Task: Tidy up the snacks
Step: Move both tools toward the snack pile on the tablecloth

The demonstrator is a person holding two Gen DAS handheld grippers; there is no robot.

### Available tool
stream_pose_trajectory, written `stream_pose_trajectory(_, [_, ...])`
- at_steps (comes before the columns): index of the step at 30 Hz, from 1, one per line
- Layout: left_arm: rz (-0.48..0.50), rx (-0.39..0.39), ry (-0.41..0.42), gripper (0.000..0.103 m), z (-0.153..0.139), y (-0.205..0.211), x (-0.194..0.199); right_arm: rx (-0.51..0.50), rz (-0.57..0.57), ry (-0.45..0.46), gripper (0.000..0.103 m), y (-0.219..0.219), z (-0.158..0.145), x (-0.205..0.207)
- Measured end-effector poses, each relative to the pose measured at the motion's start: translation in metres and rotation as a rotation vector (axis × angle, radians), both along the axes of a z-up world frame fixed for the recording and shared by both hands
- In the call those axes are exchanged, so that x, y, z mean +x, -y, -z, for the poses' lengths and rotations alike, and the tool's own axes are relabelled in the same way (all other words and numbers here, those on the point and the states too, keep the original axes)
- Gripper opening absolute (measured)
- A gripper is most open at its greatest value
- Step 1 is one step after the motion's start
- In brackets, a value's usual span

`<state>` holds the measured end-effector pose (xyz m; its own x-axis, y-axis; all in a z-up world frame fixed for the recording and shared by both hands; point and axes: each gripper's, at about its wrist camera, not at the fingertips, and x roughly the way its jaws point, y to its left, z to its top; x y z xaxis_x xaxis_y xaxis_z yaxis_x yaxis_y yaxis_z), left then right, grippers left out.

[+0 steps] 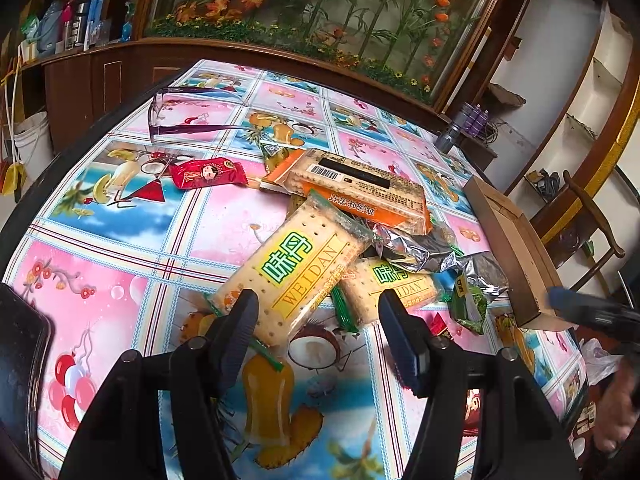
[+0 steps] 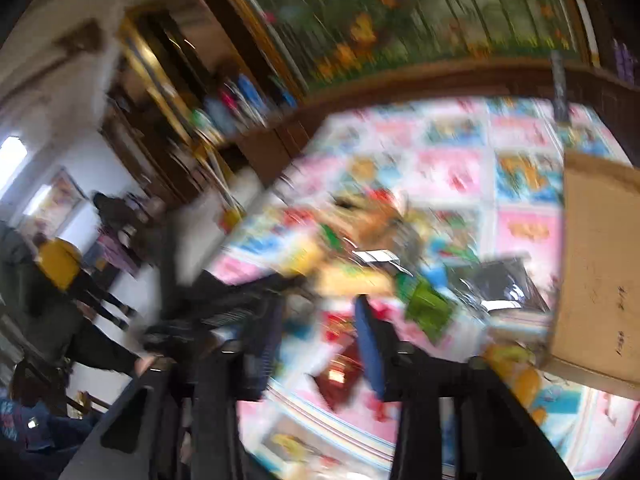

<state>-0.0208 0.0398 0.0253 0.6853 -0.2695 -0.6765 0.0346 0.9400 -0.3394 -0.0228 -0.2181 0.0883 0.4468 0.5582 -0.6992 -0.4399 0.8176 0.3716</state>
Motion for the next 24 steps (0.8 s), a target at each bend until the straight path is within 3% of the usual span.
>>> stream_pose_trajectory(3, [-0.002,-0.001,0.000,0.062,0.000,0.000,0.000,0.005,0.086,-0.170,0.035,0.008,0.036,0.034])
stream_pose_trajectory(4, [-0.001,-0.001,-0.001,0.062,0.000,0.000,0.000,0.016,0.094,-0.183,0.035,0.009,0.039,0.037])
stream_pose_trajectory(7, [0.000,-0.001,0.000,0.062,0.000,0.000,0.000,0.018,0.110,-0.172,0.035,0.003,0.046,0.048])
stream_pose_trajectory(13, [0.019,-0.001,0.026,0.062,-0.005,0.004,-0.004,-0.162,0.138,-0.117,0.039,-0.008,0.060,0.062])
stream_pose_trajectory(15, [0.036,-0.001,0.037,0.062,-0.006,0.007,-0.005,-0.157,0.114,-0.121,0.043,-0.010,0.062,0.063])
stream_pose_trajectory(18, [0.093,-0.002,0.058,0.062,-0.010,0.016,-0.008,-0.182,0.069,-0.113,0.052,-0.015,0.063,0.058])
stream_pose_trajectory(21, [0.174,0.010,0.082,0.064,-0.014,0.032,-0.014,-0.146,0.035,-0.121,0.053,-0.010,0.065,0.056])
stream_pose_trajectory(24, [0.294,-0.037,0.022,0.075,-0.009,0.050,-0.018,-0.104,0.028,-0.122,0.053,-0.003,0.065,0.055])
